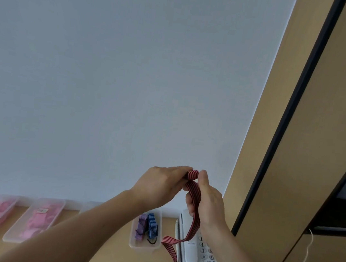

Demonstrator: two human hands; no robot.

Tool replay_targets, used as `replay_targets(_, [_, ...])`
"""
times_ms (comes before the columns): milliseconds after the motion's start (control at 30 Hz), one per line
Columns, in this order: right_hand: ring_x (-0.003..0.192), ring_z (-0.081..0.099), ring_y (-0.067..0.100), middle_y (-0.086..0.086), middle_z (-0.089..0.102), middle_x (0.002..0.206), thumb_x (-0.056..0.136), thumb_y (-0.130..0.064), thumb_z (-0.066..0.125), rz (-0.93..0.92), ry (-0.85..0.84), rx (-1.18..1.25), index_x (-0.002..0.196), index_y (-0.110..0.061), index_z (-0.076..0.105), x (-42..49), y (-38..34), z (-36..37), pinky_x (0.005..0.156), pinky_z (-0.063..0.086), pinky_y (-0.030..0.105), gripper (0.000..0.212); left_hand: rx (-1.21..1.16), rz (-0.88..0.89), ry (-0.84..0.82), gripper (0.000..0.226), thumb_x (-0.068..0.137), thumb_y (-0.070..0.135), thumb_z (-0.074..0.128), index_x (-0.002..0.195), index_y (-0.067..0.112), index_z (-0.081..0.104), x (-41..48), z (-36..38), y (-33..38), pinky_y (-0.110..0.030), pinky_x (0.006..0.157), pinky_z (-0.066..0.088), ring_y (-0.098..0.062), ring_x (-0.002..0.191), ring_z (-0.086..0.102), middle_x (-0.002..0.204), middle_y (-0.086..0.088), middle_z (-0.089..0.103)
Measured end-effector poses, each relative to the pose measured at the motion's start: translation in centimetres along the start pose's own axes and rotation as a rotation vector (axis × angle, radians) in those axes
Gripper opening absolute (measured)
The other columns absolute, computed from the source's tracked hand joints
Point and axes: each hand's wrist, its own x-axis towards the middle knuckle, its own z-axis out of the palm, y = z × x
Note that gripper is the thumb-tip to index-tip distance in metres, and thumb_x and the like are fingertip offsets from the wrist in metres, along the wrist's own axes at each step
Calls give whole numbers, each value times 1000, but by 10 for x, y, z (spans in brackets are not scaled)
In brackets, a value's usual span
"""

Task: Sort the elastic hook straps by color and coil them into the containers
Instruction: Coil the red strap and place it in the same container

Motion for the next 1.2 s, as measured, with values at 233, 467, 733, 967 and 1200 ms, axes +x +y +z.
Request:
replay_targets(233, [46, 45, 13, 6, 58, 58, 98, -44, 52, -14, -18, -18, 84, -1, 71, -2, 7, -1, 44, 36, 23, 50, 152, 165, 74, 39, 88, -4, 62, 125, 8, 66, -13, 17, -17, -29, 80, 59, -23, 110, 68, 126, -7, 67])
replay_targets(467, [48, 47, 10, 0, 59, 59, 101, -36, 48, -137, -12, -102, 80, -2, 65, -3, 5, -4, 47, 40, 21, 43, -1192, -908, -168, 38, 98, 36, 49, 119, 9, 66, 6, 4, -6, -36, 91, 52, -21, 106, 68, 113, -11, 73])
replay_targets(733, [45, 48, 12, 1, 60, 54, 98, -41, 54, -55, 4, -174, 79, -4, 68, -4, 12, -4, 46, 41, 23, 44, -1029, -682, -88, 28, 94, 10, 64, 121, 12, 57, 10, 1, -2, -30, 81, 56, -20, 91, 71, 106, -5, 76])
replay_targets(967, [42, 44, 12, 2, 56, 52, 98, -41, 53, -50, -1, -126, 75, -6, 69, -9, 8, -5, 43, 38, 21, 45, -368, -399, 7, 37, 96, 21, 60, 132, 19, 51, 2, 2, -1, -27, 79, 55, -6, 92, 71, 119, 1, 70])
replay_targets(1200, [43, 41, 13, 4, 53, 53, 88, -62, 48, -35, -21, -4, 78, -3, 71, -15, -1, -3, 42, 34, 21, 64, -137, -111, 100, 31, 96, 29, 54, 127, 24, 55, -9, 4, 1, -37, 68, 57, -17, 80, 71, 94, 11, 73])
